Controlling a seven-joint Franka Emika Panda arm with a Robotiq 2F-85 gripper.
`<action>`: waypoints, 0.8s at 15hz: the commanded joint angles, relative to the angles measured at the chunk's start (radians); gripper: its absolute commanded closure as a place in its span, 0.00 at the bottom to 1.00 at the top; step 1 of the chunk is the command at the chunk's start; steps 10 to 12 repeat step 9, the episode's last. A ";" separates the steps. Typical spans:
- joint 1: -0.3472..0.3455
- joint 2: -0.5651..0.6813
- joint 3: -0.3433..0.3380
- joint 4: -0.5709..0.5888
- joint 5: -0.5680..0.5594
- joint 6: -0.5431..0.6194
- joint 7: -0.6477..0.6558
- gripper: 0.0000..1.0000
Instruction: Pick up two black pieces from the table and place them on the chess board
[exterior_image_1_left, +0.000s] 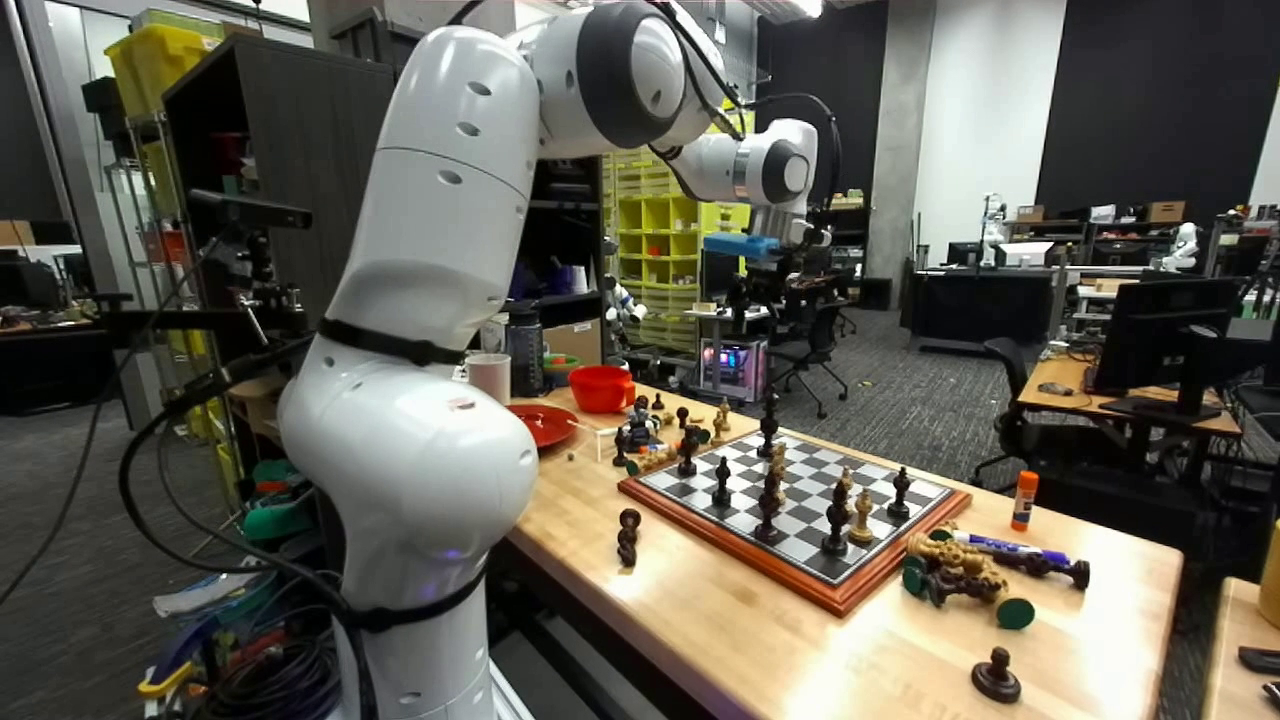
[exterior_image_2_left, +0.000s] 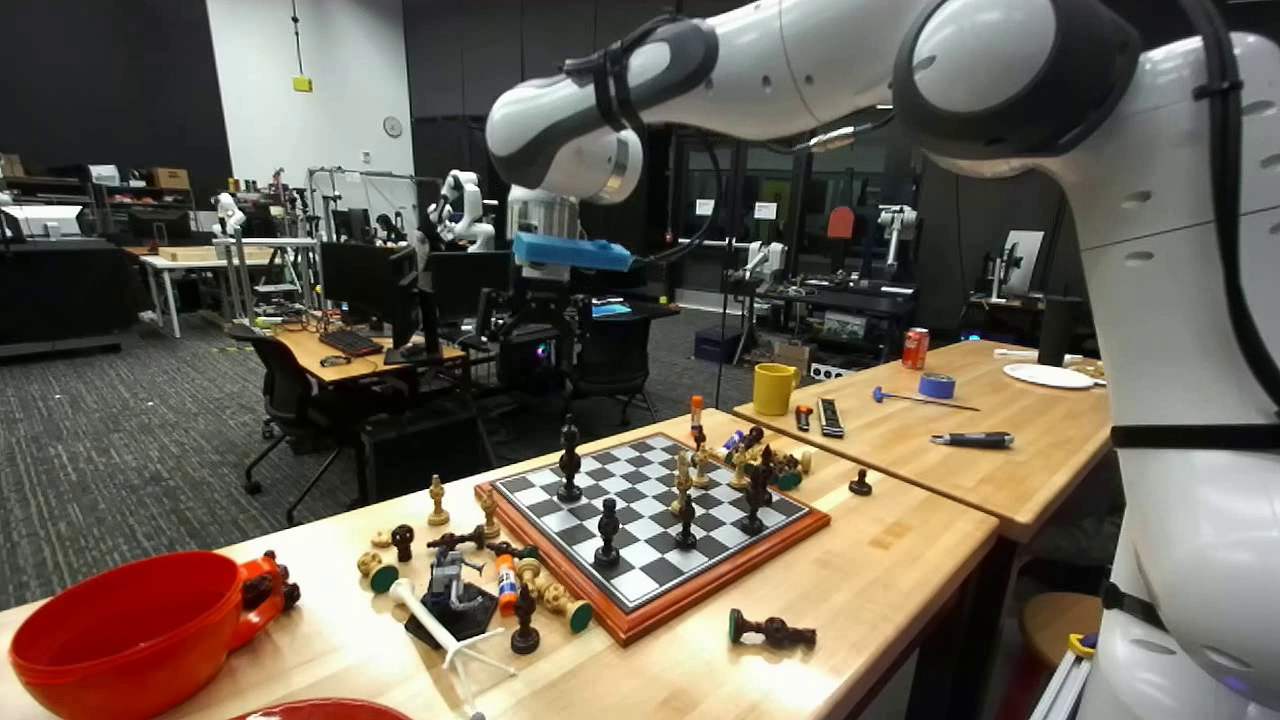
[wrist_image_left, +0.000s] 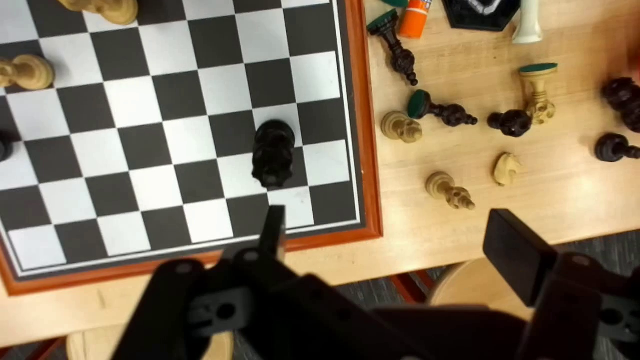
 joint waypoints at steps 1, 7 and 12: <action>0.024 -0.127 0.004 -0.058 -0.079 -0.030 -0.001 0.00; 0.022 -0.146 0.021 -0.015 -0.101 -0.114 0.001 0.00; 0.022 -0.151 0.021 -0.021 -0.101 -0.116 0.001 0.00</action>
